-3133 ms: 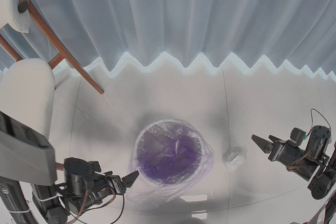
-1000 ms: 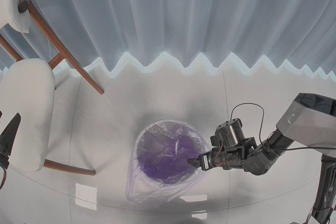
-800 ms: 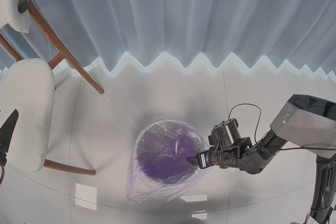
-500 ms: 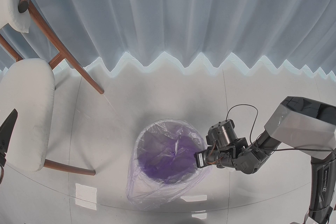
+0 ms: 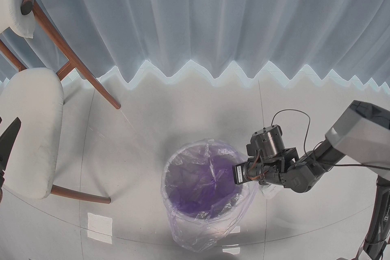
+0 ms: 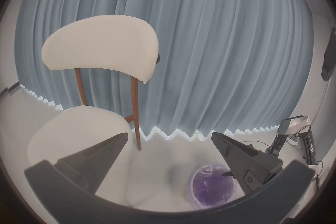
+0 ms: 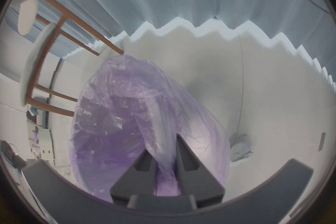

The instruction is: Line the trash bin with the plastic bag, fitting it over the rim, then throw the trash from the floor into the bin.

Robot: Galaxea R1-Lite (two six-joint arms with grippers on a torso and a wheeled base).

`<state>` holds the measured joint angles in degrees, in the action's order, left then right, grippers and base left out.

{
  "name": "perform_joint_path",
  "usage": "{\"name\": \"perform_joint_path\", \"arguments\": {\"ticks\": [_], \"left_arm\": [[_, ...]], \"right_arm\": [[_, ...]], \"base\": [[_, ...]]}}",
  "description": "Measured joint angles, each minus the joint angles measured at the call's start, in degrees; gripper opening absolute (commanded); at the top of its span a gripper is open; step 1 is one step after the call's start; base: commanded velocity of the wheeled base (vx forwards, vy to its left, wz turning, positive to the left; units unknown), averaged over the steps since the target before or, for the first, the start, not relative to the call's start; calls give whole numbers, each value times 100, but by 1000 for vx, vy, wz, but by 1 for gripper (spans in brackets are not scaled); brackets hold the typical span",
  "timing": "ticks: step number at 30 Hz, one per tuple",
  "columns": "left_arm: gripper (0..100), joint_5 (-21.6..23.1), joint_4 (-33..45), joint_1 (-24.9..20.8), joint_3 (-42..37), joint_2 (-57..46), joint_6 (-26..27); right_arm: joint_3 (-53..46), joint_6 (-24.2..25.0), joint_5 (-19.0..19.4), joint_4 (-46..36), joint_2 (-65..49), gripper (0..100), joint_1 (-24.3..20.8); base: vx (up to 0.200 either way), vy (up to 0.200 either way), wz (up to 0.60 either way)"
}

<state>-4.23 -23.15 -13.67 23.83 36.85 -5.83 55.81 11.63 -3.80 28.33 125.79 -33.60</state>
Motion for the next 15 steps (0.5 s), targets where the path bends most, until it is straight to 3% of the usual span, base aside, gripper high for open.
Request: {"name": "perform_joint_path", "arguments": {"ticks": [6, 15], "left_arm": [[100, 383, -2, -267, 350, 608, -310], [100, 1191, 5, -529, 905, 1852, -2471]], "right_arm": [[-33, 7, 401, -494, -916, 0, 33], [-639, 95, 1822, -729, -2068, 0, 549]], "base": [[0, 0, 0], [0, 0, 0]]}}
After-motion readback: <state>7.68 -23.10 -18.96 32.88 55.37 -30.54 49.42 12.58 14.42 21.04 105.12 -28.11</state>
